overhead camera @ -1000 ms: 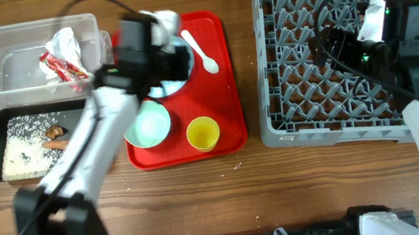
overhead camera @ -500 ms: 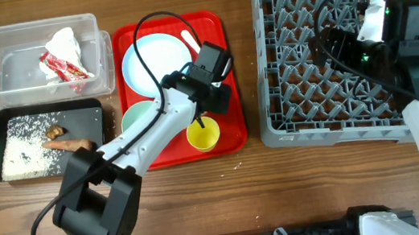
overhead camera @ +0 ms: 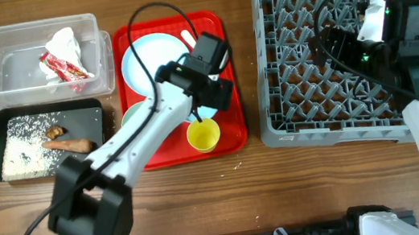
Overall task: Sort waste into correct bins and load items into the dishwasher rack
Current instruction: 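Set the bowl on the red tray and grasp the yellow cup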
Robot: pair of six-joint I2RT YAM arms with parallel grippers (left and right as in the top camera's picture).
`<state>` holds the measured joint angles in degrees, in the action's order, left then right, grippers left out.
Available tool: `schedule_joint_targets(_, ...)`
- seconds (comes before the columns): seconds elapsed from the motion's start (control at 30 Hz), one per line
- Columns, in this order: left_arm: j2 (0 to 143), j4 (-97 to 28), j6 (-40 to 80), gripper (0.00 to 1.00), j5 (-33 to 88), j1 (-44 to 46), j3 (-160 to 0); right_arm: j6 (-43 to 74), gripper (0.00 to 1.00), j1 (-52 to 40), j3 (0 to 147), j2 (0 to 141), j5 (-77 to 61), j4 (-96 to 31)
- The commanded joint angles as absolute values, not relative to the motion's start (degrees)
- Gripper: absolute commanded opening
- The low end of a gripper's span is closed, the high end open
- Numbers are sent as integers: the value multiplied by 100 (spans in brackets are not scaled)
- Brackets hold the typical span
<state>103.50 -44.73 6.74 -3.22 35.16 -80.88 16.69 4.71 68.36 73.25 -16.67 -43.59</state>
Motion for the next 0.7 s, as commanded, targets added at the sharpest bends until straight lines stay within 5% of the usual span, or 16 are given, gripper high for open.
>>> schedule_joint_targets(0.0, 9819, -5098, 659, 80, 126, 3371, -8514, 1708, 100, 469, 6888, 7373, -1619, -4338)
schedule_joint_targets(0.07, 9804, -5730, 659, 80, 298, 3352, -8514, 1708, 100, 469, 6888, 7373, -1619, -4324)
schedule_joint_targets(0.27, 10016, -6973, 989, 58, 554, 3352, -8416, 1715, 100, 469, 6888, 7373, -1621, -4333)
schedule_joint_targets(0.43, 10020, -6619, 2314, 58, 379, 3352, -7778, 1710, 100, 469, 6888, 7373, -1623, -4338)
schedule_joint_targets(0.67, 10020, -5846, 2644, 36, 355, 3352, -7168, 1712, 100, 469, 6888, 7373, -1643, -4362)
